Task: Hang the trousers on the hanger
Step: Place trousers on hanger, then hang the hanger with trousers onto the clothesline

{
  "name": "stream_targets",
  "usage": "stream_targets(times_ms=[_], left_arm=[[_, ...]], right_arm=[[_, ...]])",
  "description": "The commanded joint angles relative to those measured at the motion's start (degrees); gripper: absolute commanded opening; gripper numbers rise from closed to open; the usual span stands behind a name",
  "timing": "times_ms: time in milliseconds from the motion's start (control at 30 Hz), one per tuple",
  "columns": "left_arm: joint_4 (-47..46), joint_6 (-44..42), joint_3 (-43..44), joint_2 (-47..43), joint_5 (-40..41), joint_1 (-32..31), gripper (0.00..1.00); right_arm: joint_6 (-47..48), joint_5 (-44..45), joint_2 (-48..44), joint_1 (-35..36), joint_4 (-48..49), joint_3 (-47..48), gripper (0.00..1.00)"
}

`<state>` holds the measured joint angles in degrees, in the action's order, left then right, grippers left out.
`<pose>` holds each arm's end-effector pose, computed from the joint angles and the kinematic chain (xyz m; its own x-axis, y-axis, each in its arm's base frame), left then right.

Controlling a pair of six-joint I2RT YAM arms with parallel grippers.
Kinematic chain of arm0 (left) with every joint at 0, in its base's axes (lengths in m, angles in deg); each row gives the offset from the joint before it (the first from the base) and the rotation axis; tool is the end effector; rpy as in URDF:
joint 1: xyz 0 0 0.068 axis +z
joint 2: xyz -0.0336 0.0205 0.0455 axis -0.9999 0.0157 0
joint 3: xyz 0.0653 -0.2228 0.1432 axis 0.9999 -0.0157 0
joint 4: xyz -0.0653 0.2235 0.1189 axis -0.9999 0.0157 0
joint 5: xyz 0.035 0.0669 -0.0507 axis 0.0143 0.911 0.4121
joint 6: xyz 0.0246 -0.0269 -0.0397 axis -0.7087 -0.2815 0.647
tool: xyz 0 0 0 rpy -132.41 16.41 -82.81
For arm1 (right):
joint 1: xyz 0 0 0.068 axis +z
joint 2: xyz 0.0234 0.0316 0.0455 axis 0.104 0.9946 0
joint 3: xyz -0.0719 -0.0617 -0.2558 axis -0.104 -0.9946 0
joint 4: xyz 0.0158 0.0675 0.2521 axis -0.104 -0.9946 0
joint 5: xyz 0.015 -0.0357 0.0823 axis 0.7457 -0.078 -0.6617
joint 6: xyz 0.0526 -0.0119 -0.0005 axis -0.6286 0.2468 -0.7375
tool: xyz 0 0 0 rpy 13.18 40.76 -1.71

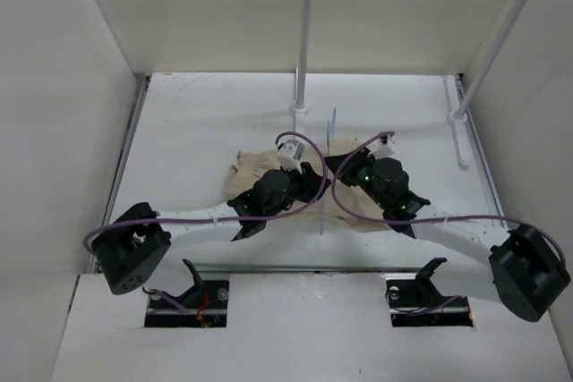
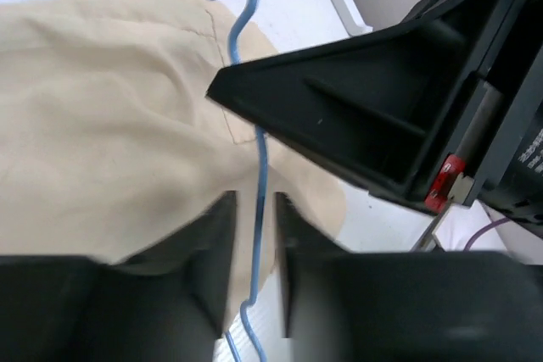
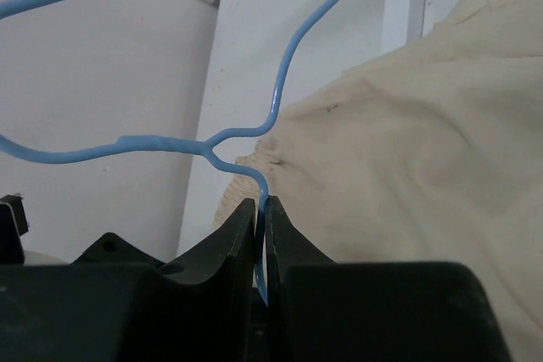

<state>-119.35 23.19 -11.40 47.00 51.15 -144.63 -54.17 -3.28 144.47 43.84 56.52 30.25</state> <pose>0.1732 -0.2453 0.2372 -0.4633 -0.3110 -0.8299 0.5999 0.5791 -0.5520 0.2070 0.1552 0.2308 -0.4997 0.6710 -0.5478 -0.1703 0.5439 0.8217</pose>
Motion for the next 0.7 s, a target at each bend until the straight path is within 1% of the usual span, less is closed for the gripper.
stream_targets(times_ms=[0,33,67,167,300,433,567,667], left_arm=[[-5.4,1.6,-1.8,-4.5,1.8,0.2,0.26],[-5.5,2.0,-2.3,-5.7,1.9,0.4,0.33],[-5.5,2.2,-2.6,-7.0,2.0,0.8,0.38],[-4.6,2.8,-3.5,-10.8,2.2,2.0,0.43],[-2.4,4.2,-5.0,-18.1,3.2,4.0,0.44],[1.9,4.5,-5.5,-25.3,3.6,6.4,0.44],[6.3,5.1,-5.2,-29.1,4.2,9.0,0.43],[7.5,6.1,-5.4,-29.8,4.0,10.0,0.43]], right_arm=[[0.7,0.6,-4.3,-1.4,6.4,1.9,0.09],[0.7,-0.1,-5.5,-2.5,6.0,2.2,0.09],[0.3,-0.9,-6.5,-3.4,5.4,2.6,0.09],[-0.7,-4.2,-8.8,-6.1,3.5,3.9,0.09],[-2.2,-8.1,-12.1,-9.7,1.4,5.7,0.08],[-3.4,-13.4,-14.8,-13.5,-4.3,11.0,0.08],[-3.8,-17.5,-15.8,-16.0,-10.3,18.7,0.07],[-2.9,-19.7,-15.8,-18.6,-17.3,28.5,0.07]])
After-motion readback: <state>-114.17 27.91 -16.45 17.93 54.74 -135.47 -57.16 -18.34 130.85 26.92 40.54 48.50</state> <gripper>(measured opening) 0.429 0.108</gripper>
